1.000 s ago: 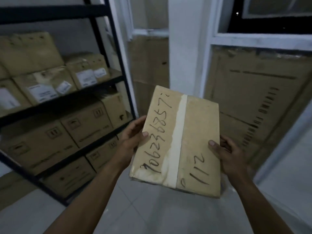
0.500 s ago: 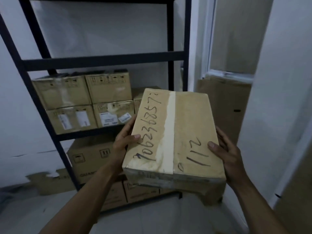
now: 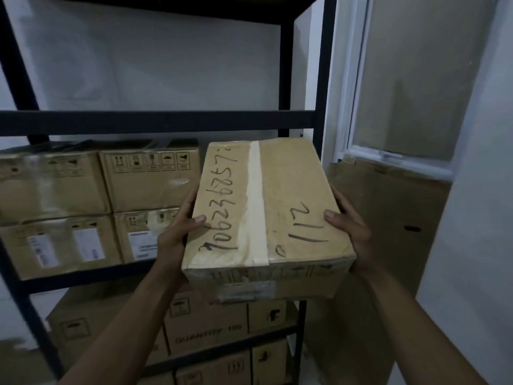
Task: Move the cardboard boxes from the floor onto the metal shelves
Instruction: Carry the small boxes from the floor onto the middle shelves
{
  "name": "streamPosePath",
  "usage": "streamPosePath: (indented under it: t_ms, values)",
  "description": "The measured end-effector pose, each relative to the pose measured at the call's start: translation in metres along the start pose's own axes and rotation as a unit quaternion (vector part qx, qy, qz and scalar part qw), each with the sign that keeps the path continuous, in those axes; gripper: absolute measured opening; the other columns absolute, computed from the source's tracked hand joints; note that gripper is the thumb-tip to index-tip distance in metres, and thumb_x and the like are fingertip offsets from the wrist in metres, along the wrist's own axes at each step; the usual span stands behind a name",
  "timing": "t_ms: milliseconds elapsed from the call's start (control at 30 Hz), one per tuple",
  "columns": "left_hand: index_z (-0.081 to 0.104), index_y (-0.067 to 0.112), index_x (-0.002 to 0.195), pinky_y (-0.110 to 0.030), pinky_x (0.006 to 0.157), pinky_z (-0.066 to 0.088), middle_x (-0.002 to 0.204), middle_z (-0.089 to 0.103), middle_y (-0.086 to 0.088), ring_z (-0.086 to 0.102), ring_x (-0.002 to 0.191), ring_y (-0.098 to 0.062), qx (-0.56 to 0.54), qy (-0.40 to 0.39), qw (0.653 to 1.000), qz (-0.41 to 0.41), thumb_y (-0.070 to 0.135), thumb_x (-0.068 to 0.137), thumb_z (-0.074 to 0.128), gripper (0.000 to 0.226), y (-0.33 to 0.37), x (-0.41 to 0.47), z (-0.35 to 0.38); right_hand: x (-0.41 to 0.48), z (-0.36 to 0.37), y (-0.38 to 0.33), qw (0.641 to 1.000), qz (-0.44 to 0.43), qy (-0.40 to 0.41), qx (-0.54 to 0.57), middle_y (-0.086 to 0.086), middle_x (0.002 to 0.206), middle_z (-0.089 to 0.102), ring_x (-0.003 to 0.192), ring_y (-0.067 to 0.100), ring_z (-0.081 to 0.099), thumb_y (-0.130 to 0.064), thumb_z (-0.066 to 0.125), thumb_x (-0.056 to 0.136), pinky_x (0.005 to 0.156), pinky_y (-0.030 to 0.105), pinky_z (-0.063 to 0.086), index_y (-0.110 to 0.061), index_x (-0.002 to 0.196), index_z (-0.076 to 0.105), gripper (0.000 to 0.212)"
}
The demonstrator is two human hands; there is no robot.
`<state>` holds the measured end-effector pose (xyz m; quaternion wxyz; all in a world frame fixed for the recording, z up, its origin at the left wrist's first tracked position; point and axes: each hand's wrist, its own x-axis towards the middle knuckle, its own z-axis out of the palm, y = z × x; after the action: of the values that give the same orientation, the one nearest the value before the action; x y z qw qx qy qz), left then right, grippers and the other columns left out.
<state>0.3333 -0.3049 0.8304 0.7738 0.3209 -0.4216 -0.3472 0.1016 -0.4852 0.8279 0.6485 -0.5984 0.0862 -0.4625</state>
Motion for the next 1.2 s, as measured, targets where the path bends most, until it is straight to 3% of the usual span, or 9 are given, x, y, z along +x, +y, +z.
streamPosePath:
  t_ms: [200, 367, 467, 533, 600, 700, 800, 1000, 1200]
  values:
    - [0.039, 0.025, 0.152, -0.041, 0.078, 0.06, 0.145, 0.054, -0.013, 0.065, 0.113, -0.035, 0.006, -0.037, 0.999, 0.019, 0.016, 0.079, 0.053, 0.075, -0.019, 0.053, -0.02, 0.067, -0.014, 0.017, 0.999, 0.023, -0.005, 0.027, 0.011, 0.128, 0.068, 0.106, 0.028, 0.07, -0.017, 0.061, 0.078, 0.084, 0.037, 0.061, -0.023, 0.14, 0.053, 0.062]
    - [0.039, 0.011, 0.15, -0.041, 0.086, 0.058, 0.149, 0.046, -0.019, 0.056, 0.12, -0.036, 0.027, -0.034, 0.998, 0.052, 0.02, 0.087, 0.031, 0.064, -0.037, 0.093, -0.025, 0.125, -0.029, 0.03, 0.994, 0.046, -0.034, 0.089, 0.008, 0.122, 0.072, 0.108, 0.029, 0.07, -0.021, 0.057, 0.083, 0.082, 0.037, 0.061, -0.02, 0.136, 0.056, 0.054]
    - [0.049, 0.005, 0.138, -0.043, 0.1, 0.05, 0.146, 0.05, -0.016, 0.051, 0.129, -0.033, 0.092, -0.03, 0.986, 0.138, 0.029, 0.086, 0.062, 0.059, -0.035, 0.122, -0.021, 0.169, -0.037, 0.034, 0.992, 0.046, -0.047, 0.105, 0.006, 0.117, 0.074, 0.104, 0.024, 0.072, -0.026, 0.057, 0.087, 0.078, 0.032, 0.06, -0.02, 0.129, 0.064, 0.043]
    - [0.047, 0.005, 0.14, -0.058, 0.118, 0.027, 0.156, 0.039, -0.015, 0.032, 0.146, -0.034, 0.165, -0.005, 0.97, 0.176, 0.049, 0.075, 0.074, 0.083, -0.031, 0.14, -0.02, 0.198, -0.04, 0.038, 0.994, 0.023, -0.036, 0.103, 0.005, 0.113, 0.075, 0.101, 0.021, 0.072, -0.028, 0.058, 0.091, 0.079, 0.03, 0.06, -0.019, 0.119, 0.074, 0.034]
    - [0.062, 0.013, 0.131, -0.068, 0.118, 0.013, 0.161, 0.031, -0.011, 0.021, 0.151, -0.032, 0.206, 0.002, 0.957, 0.204, 0.06, 0.07, 0.075, 0.079, -0.027, 0.156, -0.017, 0.223, -0.042, 0.043, 0.996, 0.007, -0.005, 0.094, 0.005, 0.105, 0.077, 0.097, 0.021, 0.073, -0.03, 0.057, 0.094, 0.082, 0.033, 0.06, -0.017, 0.109, 0.079, 0.029]
    - [0.073, 0.027, 0.117, -0.069, 0.114, 0.022, 0.159, 0.037, -0.005, 0.029, 0.149, -0.023, 0.286, 0.043, 0.933, 0.217, 0.072, 0.06, 0.074, 0.072, -0.027, 0.171, -0.016, 0.256, -0.038, 0.051, 0.996, 0.013, 0.021, 0.083, 0.007, 0.097, 0.076, 0.093, 0.023, 0.071, -0.039, 0.061, 0.091, 0.09, 0.041, 0.053, -0.017, 0.096, 0.081, 0.031]
    - [0.072, 0.021, 0.114, -0.066, 0.11, 0.033, 0.151, 0.049, 0.0, 0.04, 0.143, -0.019, 0.408, 0.105, 0.879, 0.222, 0.071, 0.06, 0.074, 0.074, -0.027, 0.184, -0.024, 0.275, -0.035, 0.065, 0.996, -0.013, 0.034, 0.08, 0.007, 0.099, 0.074, 0.095, 0.023, 0.068, -0.048, 0.06, 0.086, 0.095, 0.044, 0.05, -0.019, 0.093, 0.08, 0.036]
    - [0.07, 0.032, 0.106, -0.05, 0.104, 0.04, 0.119, 0.063, 0.016, 0.05, 0.123, -0.017, 0.599, 0.19, 0.739, 0.242, 0.057, 0.073, 0.064, 0.042, -0.011, 0.198, -0.051, 0.266, -0.048, 0.111, 0.989, -0.079, -0.111, 0.06, -0.003, 0.134, 0.065, 0.119, 0.02, 0.065, -0.035, 0.072, 0.072, 0.087, 0.034, 0.059, -0.021, 0.147, 0.045, 0.08]
    - [0.067, 0.03, 0.114, -0.039, 0.094, 0.036, 0.113, 0.058, 0.019, 0.042, 0.117, -0.015, 0.709, 0.204, 0.621, 0.266, 0.063, 0.082, 0.056, 0.046, -0.006, 0.207, -0.068, 0.264, -0.033, 0.137, 0.995, -0.057, -0.079, -0.011, -0.002, 0.109, 0.075, 0.1, 0.017, 0.072, -0.023, 0.092, 0.061, 0.07, 0.023, 0.06, -0.015, 0.125, 0.058, 0.074]
